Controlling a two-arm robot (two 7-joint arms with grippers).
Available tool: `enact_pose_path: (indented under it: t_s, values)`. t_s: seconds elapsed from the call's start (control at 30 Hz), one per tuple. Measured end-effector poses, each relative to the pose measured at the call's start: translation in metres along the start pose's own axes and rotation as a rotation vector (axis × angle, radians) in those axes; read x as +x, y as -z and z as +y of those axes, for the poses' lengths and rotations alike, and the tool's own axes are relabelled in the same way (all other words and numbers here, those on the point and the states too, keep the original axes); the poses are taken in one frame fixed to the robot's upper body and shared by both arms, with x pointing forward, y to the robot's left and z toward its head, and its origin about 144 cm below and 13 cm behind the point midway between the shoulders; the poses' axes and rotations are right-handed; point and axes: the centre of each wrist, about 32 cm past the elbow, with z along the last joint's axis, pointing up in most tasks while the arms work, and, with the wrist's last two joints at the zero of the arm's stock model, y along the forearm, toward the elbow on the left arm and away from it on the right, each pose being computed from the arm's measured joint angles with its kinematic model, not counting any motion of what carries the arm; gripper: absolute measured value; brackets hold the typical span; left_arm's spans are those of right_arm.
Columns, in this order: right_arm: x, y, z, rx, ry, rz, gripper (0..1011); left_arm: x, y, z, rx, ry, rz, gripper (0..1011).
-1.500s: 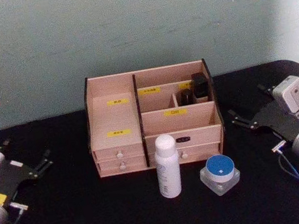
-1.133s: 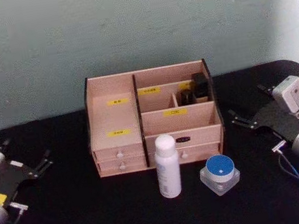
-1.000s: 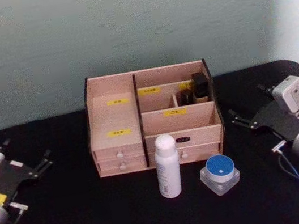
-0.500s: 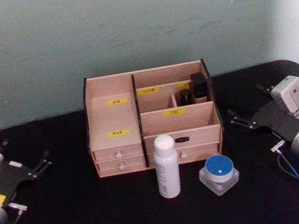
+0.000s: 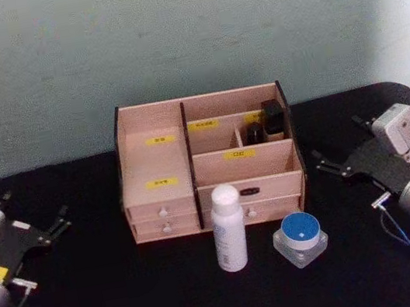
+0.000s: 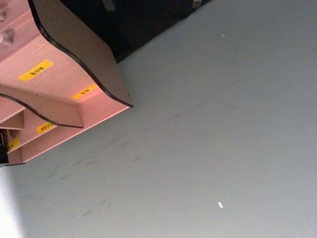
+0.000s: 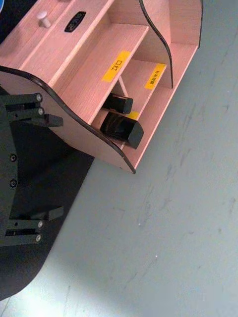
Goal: Pick up the facial cleanser and watermelon frost from the table and place them into the tiered storage box.
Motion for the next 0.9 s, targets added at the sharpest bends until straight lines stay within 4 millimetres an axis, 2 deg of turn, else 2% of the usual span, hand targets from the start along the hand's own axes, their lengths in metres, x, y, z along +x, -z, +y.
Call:
enact_pose_path:
  t_s: [0.27,0.47,0.7,0.9]
  values:
    - [0.004,-0.004,-0.006,0.035,-0.007,0.013,1002,0.0,0.0,0.0,0.0,0.0,0.0,1001]
    - [0.008,-0.01,-0.018,0.087,-0.049,0.052,1002,0.0,0.0,0.0,0.0,0.0,0.0,1001]
    - [0.011,-0.018,-0.036,0.143,-0.182,0.083,1002,0.0,0.0,0.0,0.0,0.0,0.0,1001]
    - [0.007,-0.022,-0.043,0.166,-0.305,0.115,1002,0.0,0.0,0.0,0.0,0.0,0.0,1001]
